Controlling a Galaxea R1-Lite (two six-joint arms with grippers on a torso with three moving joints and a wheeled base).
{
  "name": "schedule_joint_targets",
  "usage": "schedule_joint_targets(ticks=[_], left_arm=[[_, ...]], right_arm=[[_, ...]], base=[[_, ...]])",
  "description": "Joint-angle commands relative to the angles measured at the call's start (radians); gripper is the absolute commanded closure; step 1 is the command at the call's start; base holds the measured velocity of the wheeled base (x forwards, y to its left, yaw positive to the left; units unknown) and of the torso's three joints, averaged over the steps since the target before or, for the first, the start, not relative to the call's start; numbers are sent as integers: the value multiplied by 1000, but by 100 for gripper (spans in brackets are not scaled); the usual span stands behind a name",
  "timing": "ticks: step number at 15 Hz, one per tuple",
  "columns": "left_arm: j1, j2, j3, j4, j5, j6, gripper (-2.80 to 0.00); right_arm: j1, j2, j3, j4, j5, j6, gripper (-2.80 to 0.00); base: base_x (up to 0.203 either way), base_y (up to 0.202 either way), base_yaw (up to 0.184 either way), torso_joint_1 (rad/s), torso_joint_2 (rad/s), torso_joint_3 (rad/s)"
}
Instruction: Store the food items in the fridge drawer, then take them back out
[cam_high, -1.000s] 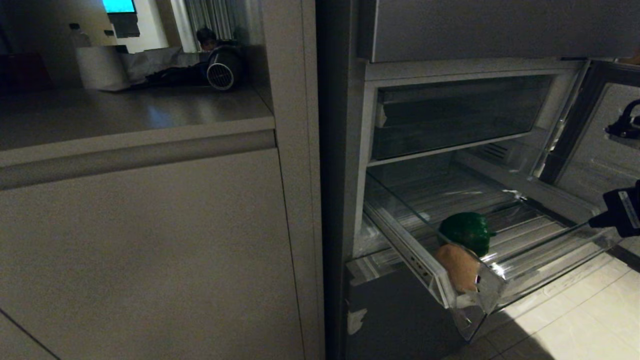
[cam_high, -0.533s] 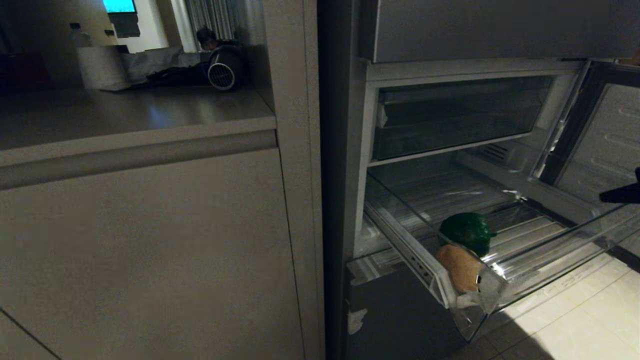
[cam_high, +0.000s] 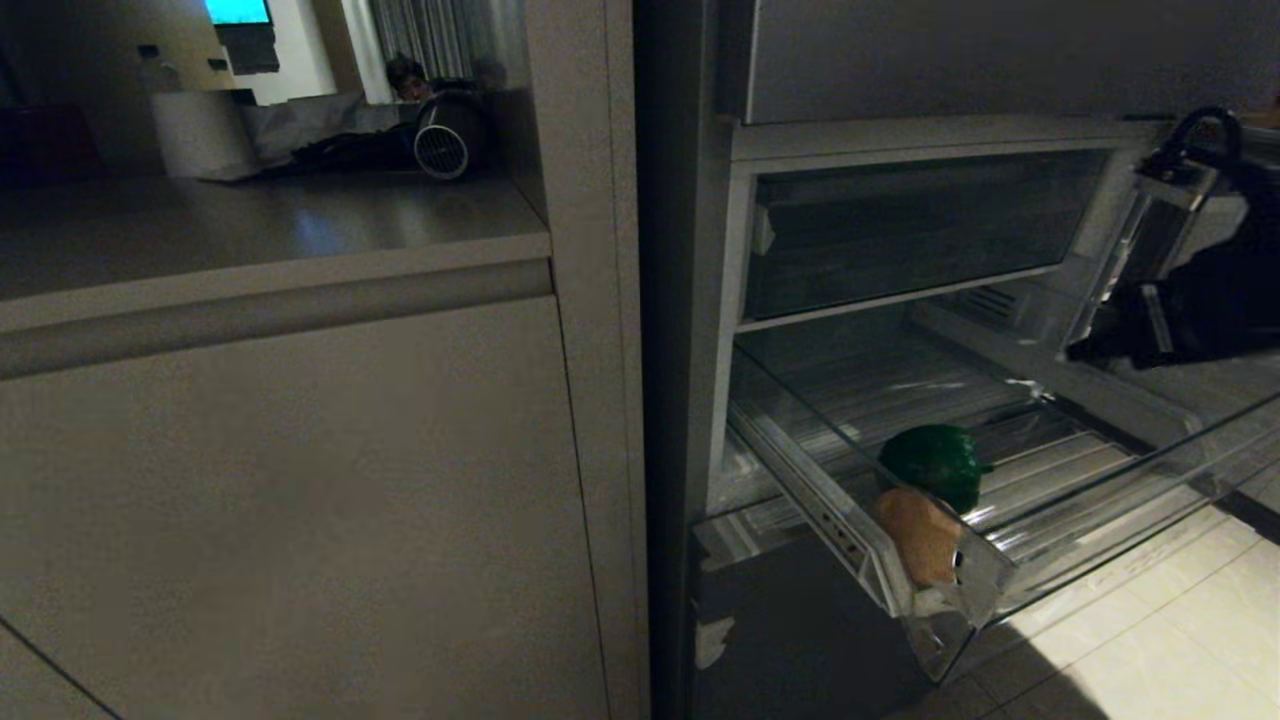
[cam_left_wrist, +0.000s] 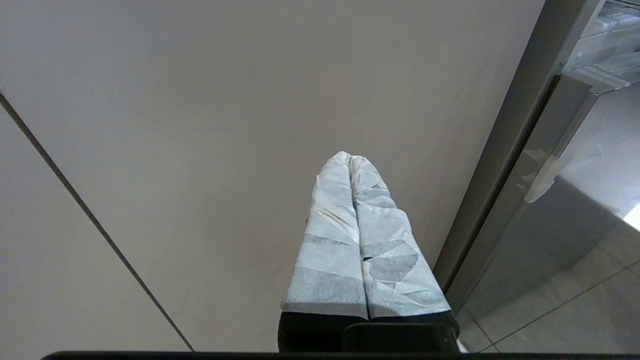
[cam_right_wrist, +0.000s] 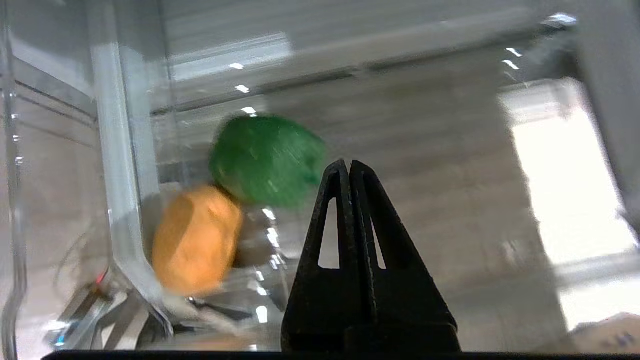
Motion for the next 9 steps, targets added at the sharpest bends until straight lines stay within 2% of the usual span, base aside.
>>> schedule_joint_targets(ticks=[1,2,5,9], left_arm=[[0,0,0,0,0,0,0],[0,2,0,0,0,0,0],[0,0,0,0,0,0,0],[0,0,0,0,0,0,0]], right_arm=[[68,137,-65,4,4,0,0],[94,166,-96,4,4,3,-280],[149,230,-160,18,-1,9,-280],[162,273,-163,26,-12,12,-280]], base=[[0,0,0,0,0,0],[0,0,0,0,0,0],[0,0,0,0,0,0],[0,0,0,0,0,0]])
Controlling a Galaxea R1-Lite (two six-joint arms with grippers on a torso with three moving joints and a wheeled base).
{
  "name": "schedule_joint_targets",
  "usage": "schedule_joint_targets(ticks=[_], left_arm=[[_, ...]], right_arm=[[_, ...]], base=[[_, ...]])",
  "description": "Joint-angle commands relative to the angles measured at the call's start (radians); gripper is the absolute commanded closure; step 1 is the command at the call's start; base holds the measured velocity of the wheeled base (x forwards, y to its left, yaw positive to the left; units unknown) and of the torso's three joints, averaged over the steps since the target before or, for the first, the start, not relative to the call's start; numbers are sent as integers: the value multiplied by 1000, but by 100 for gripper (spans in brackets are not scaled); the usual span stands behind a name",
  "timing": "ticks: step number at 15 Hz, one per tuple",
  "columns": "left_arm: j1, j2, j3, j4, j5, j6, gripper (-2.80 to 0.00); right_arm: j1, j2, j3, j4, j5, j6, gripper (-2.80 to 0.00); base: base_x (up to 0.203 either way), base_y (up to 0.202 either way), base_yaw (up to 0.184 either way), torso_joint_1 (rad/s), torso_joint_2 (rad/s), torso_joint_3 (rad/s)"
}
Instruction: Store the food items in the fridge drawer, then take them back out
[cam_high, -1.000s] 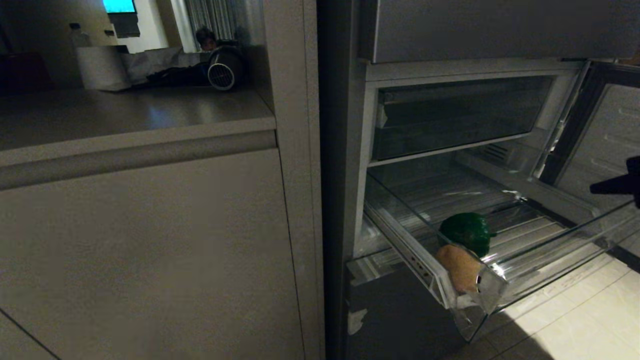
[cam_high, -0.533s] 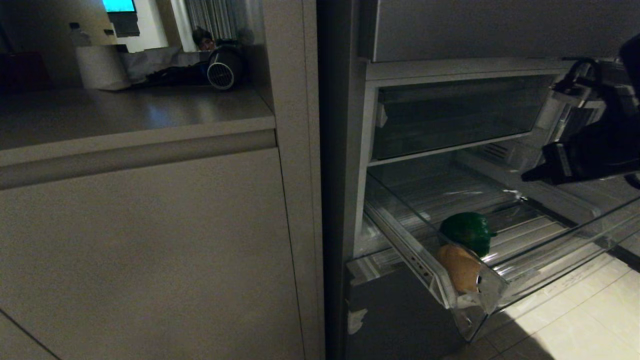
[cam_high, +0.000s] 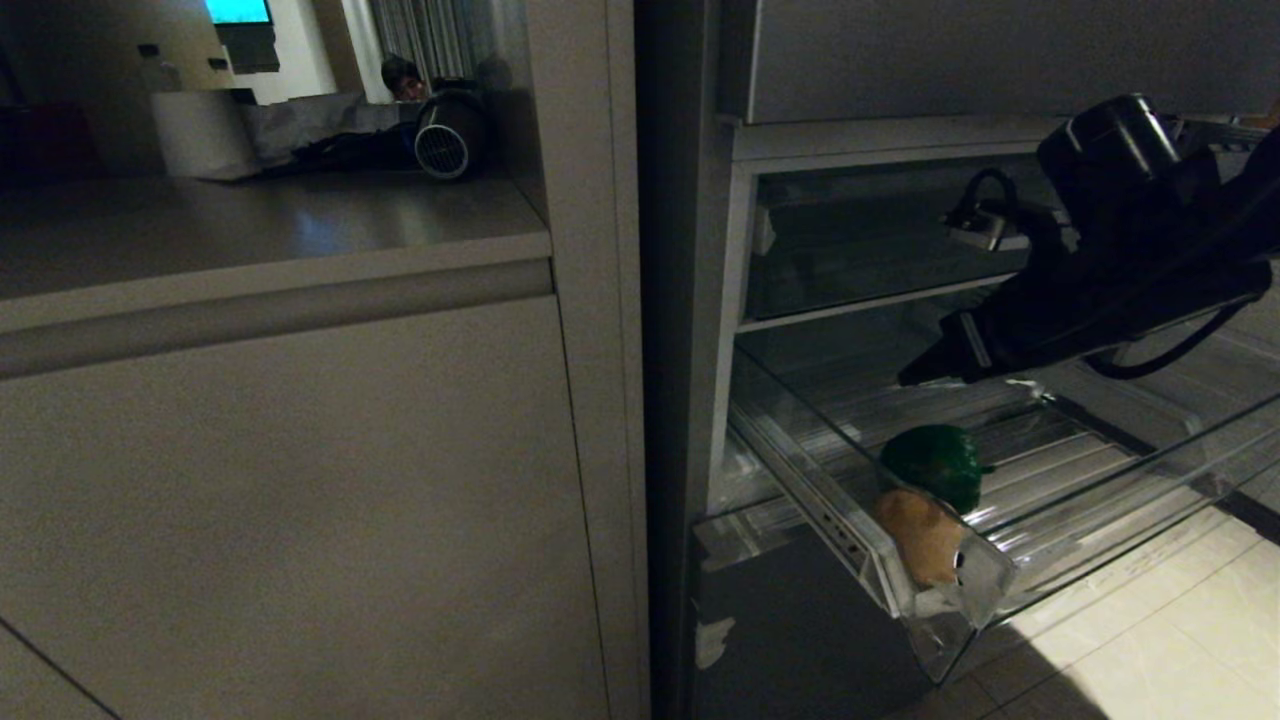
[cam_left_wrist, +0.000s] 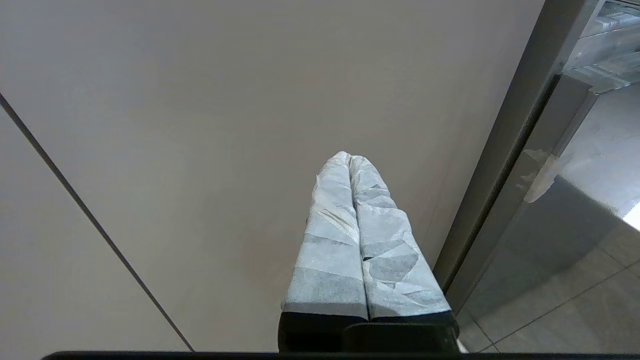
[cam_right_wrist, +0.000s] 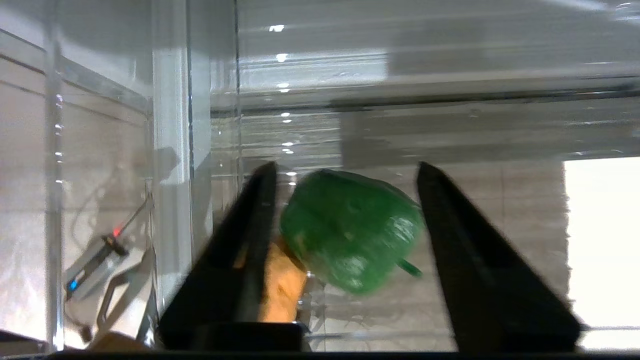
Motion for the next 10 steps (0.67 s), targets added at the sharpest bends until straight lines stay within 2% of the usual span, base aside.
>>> schedule_joint_targets(ticks=[1,3,10], left_arm=[[0,0,0,0,0,0,0],[0,0,0,0,0,0,0],[0,1,0,0,0,0,0]], right_arm=[[4,46,-5,4,-17,0,-280],[1,62,-1,4,-47,-1,-280],[-27,78,28,38,-48,-1,-280]], base=[[0,0,0,0,0,0],[0,0,0,0,0,0],[0,0,0,0,0,0]])
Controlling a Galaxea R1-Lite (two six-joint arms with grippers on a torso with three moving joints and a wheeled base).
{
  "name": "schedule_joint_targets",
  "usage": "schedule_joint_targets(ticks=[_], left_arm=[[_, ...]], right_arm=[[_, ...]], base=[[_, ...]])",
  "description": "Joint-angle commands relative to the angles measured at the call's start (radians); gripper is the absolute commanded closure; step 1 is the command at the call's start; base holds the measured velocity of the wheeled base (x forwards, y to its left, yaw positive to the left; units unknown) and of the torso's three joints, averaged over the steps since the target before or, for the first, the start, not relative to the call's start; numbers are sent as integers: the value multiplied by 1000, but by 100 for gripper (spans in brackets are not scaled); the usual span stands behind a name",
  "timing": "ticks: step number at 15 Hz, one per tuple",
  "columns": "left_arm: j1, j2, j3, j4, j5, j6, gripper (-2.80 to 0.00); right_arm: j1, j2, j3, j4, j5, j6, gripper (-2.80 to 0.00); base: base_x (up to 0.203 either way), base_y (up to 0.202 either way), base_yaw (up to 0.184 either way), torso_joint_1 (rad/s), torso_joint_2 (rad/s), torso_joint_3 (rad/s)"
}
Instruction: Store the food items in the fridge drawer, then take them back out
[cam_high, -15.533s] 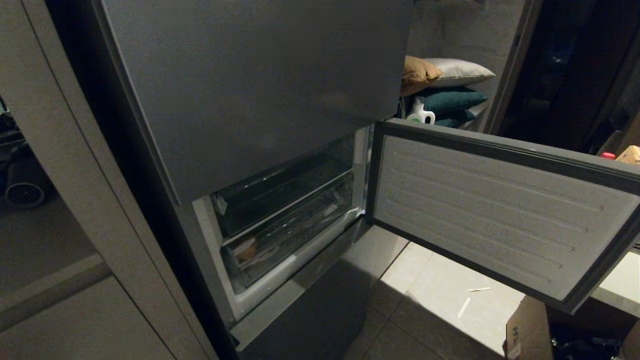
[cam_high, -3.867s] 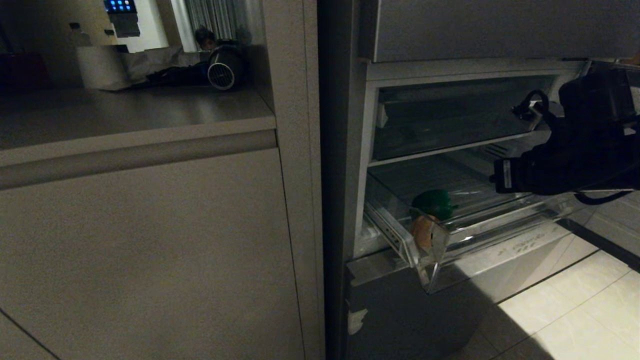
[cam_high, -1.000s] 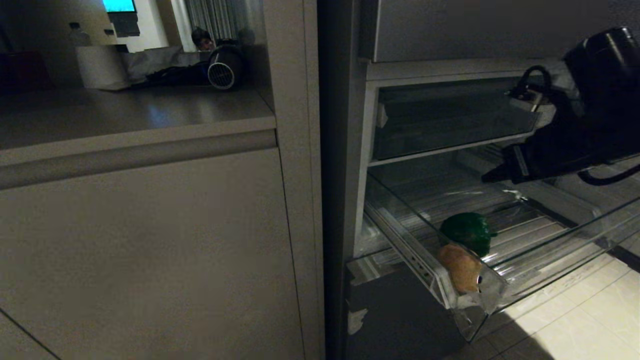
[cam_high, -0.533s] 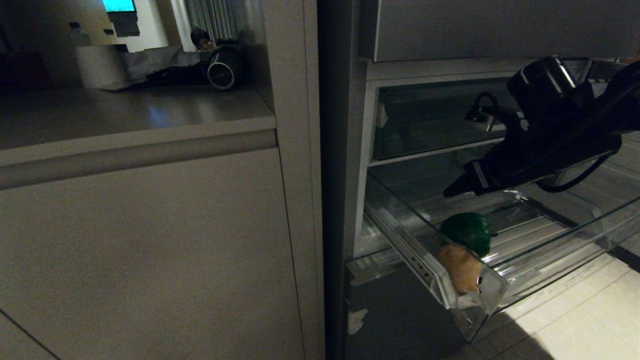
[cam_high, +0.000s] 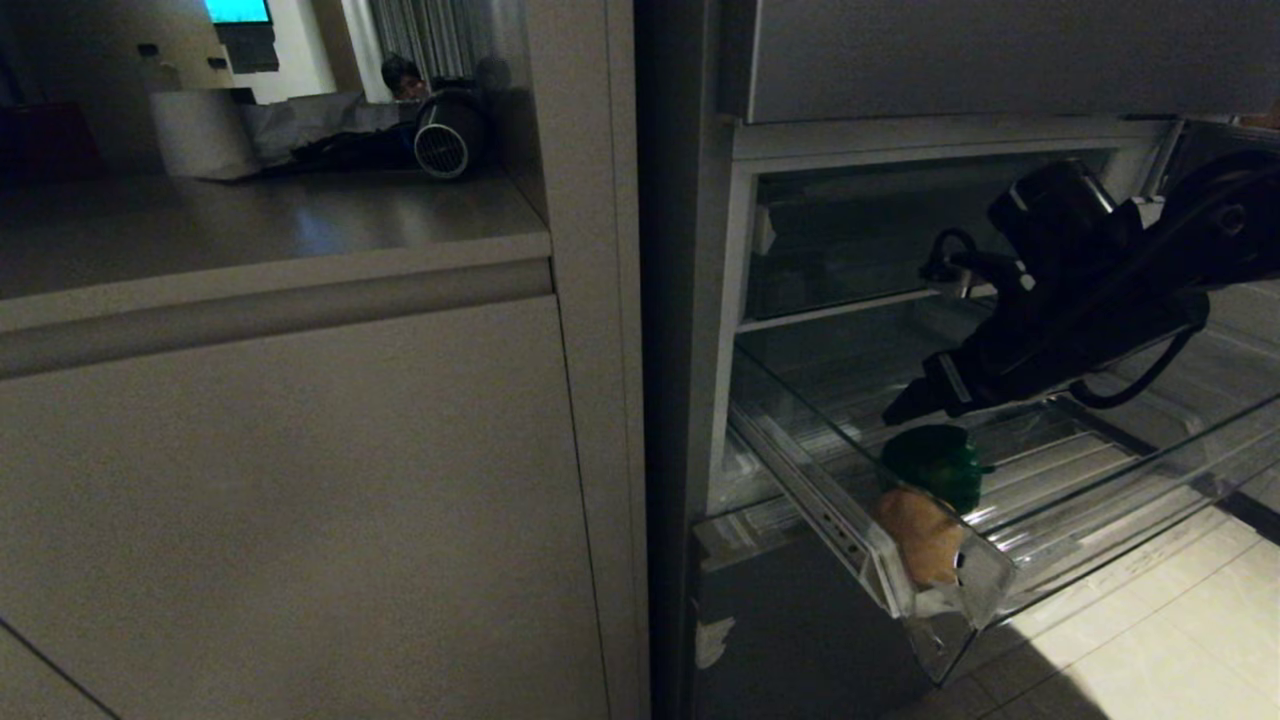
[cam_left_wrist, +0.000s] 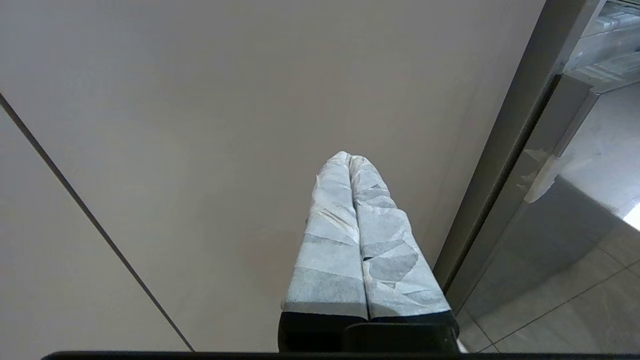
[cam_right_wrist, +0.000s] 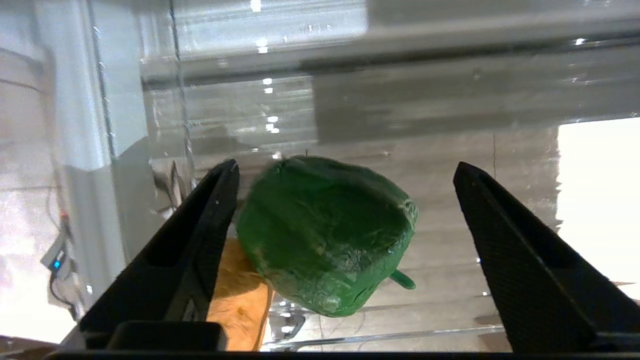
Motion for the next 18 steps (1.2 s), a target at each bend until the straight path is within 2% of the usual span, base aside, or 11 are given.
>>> schedule_joint_targets(ticks=[1,18], left_arm=[[0,2,0,0,0,0,0],[0,0,0,0,0,0,0]], right_arm=[[-11,8,16,5,0,-2,-280],[-7,58,44,29,2,-29,-280]], base=[[0,0,0,0,0,0],[0,0,0,0,0,0]])
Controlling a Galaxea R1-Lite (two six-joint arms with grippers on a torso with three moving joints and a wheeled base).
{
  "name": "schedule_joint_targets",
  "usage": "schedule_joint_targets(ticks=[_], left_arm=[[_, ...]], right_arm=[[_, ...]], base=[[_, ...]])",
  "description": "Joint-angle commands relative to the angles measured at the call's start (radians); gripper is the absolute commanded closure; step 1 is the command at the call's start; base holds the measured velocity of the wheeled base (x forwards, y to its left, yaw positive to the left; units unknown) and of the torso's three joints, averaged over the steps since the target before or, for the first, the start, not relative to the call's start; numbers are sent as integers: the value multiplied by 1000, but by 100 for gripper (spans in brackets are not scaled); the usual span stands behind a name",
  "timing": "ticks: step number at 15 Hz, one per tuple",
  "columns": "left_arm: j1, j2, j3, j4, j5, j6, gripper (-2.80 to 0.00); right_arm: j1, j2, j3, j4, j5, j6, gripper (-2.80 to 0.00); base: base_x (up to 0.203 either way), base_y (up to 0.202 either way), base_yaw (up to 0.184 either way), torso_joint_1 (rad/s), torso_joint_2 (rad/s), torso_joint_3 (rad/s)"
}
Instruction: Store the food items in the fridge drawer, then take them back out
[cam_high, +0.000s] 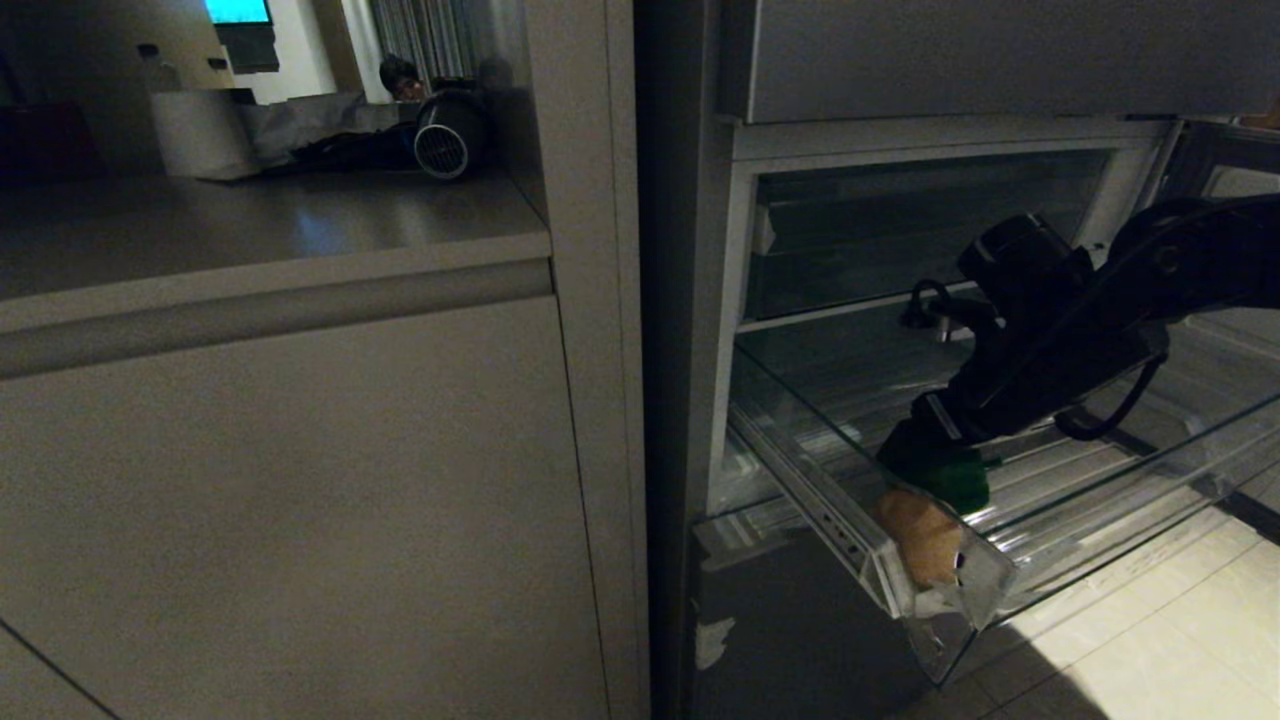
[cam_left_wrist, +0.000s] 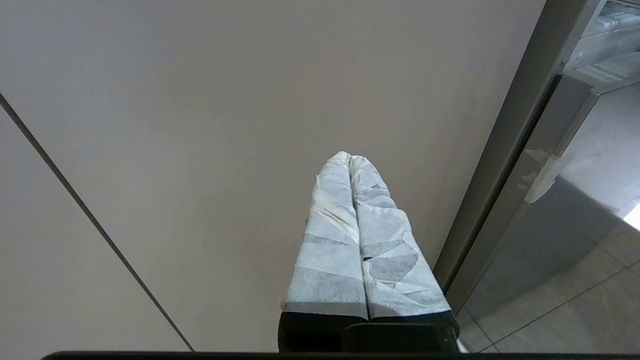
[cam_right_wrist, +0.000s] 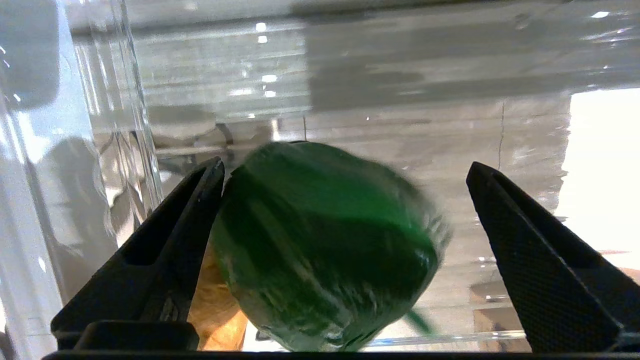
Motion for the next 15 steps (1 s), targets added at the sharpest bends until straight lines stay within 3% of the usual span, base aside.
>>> schedule_joint_targets(ticks=[1,15], left_arm=[[0,0,0,0,0,0,0],[0,0,0,0,0,0,0]], right_arm=[[2,4,-5,14,0,-6,-280],[-3,-8,-19,107,-4,-18,-280]], base=[[0,0,0,0,0,0],[0,0,0,0,0,0]])
